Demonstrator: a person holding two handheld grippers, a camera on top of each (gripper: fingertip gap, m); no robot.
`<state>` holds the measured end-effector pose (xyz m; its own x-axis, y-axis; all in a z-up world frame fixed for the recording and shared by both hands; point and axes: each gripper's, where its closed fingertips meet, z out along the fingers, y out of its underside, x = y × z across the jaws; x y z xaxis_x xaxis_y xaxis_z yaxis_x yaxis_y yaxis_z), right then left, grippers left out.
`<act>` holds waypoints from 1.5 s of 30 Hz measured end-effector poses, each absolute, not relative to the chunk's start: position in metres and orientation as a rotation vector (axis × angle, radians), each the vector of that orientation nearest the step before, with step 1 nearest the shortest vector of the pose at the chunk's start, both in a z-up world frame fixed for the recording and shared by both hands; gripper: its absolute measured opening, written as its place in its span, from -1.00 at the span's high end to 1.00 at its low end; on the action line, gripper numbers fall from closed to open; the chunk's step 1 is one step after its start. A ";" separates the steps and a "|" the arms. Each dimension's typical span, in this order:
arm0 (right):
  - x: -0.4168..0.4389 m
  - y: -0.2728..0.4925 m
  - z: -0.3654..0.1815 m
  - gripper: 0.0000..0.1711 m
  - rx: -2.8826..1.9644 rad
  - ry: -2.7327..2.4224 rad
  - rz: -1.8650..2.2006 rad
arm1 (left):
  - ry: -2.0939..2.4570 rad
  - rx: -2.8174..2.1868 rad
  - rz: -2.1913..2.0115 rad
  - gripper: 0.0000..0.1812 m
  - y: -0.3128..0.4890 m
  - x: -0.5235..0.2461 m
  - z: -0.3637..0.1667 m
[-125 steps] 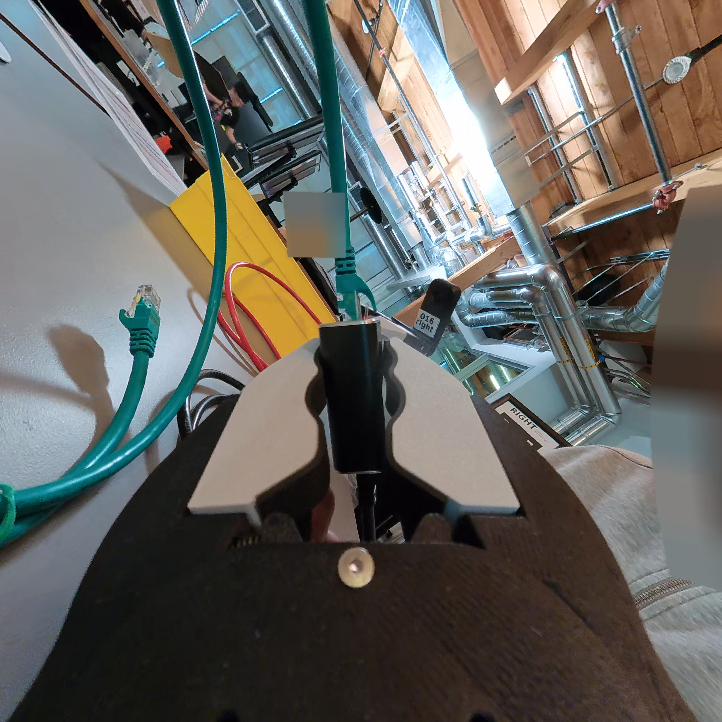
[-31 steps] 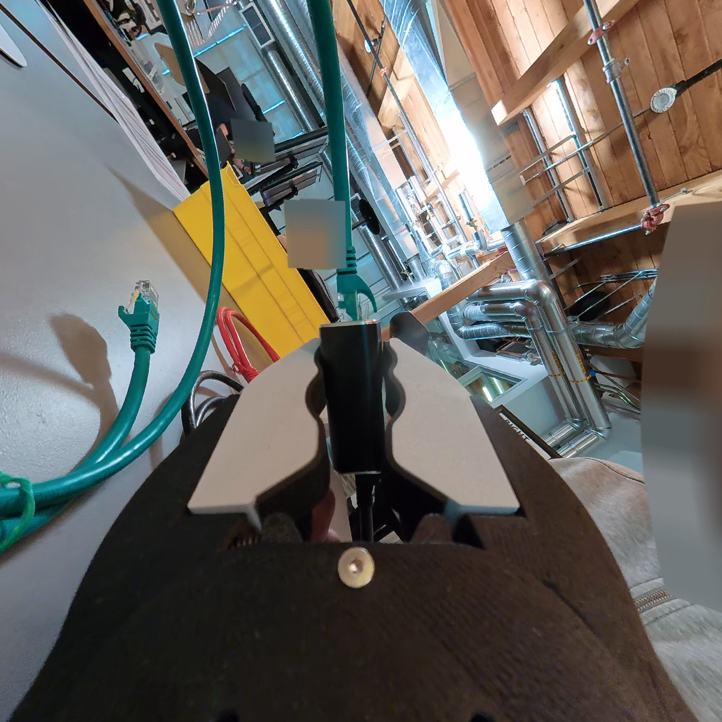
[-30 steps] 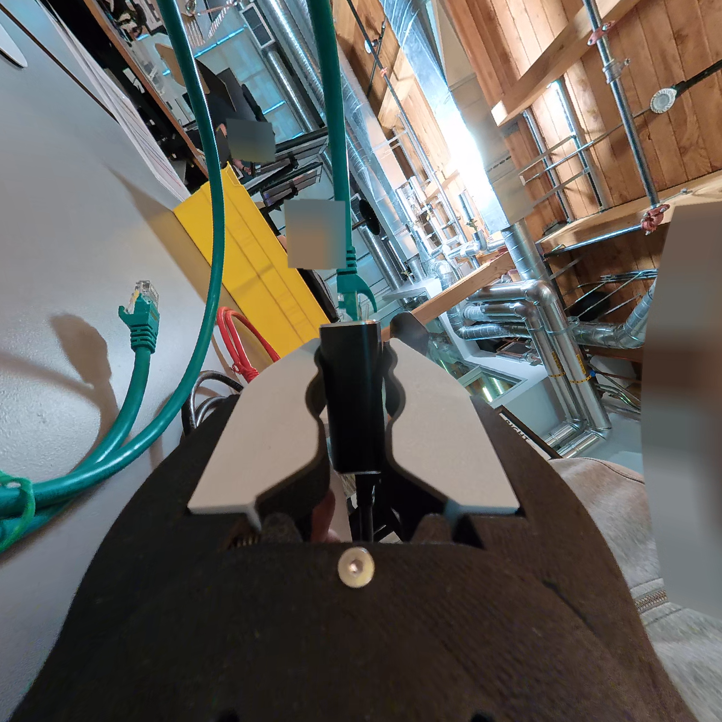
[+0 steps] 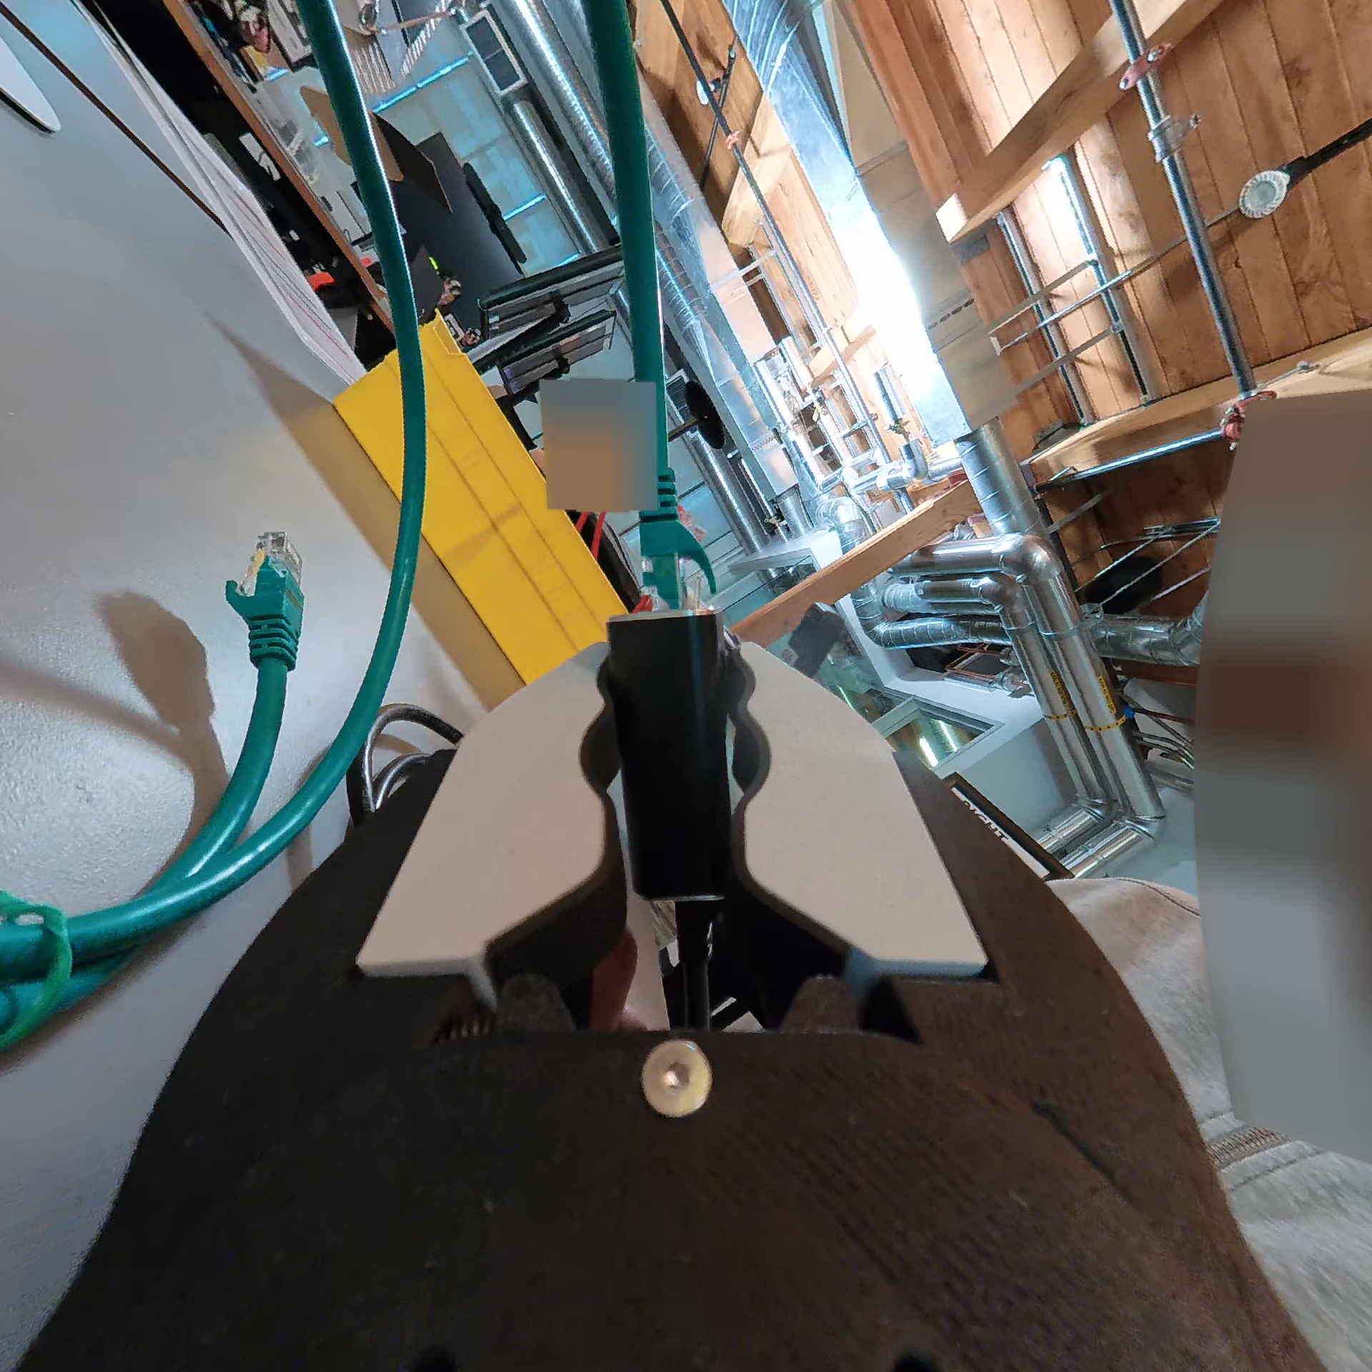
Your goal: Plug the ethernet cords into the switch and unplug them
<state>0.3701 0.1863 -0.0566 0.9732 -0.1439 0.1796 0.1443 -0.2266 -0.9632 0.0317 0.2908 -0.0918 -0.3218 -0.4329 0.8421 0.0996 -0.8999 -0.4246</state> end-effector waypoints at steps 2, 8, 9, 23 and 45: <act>0.374 0.188 -0.065 0.93 -1.804 0.018 -0.247 | 0.424 -1.587 -2.279 0.73 0.291 0.032 -0.092; 0.385 0.194 -0.101 0.84 -1.965 0.082 -0.214 | 0.421 -1.586 -2.281 0.73 0.290 0.031 -0.091; 0.387 0.193 -0.107 0.50 -2.010 0.110 -0.208 | 0.422 -1.587 -2.281 0.73 0.290 0.031 -0.092; 0.180 0.201 -0.024 0.49 -1.531 -0.274 0.334 | 0.590 -1.604 -2.185 0.71 0.275 0.039 -0.094; 0.068 0.241 -0.090 1.00 -1.651 -0.468 1.090 | 0.948 -1.609 -2.163 0.70 0.227 0.059 -0.101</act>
<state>0.0683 0.2412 -0.0901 0.5076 0.7503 -0.4236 -0.2093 -0.3695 -0.9054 0.0587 0.2265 -0.1006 -0.3389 -0.5780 0.7423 -0.1542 -0.7442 -0.6499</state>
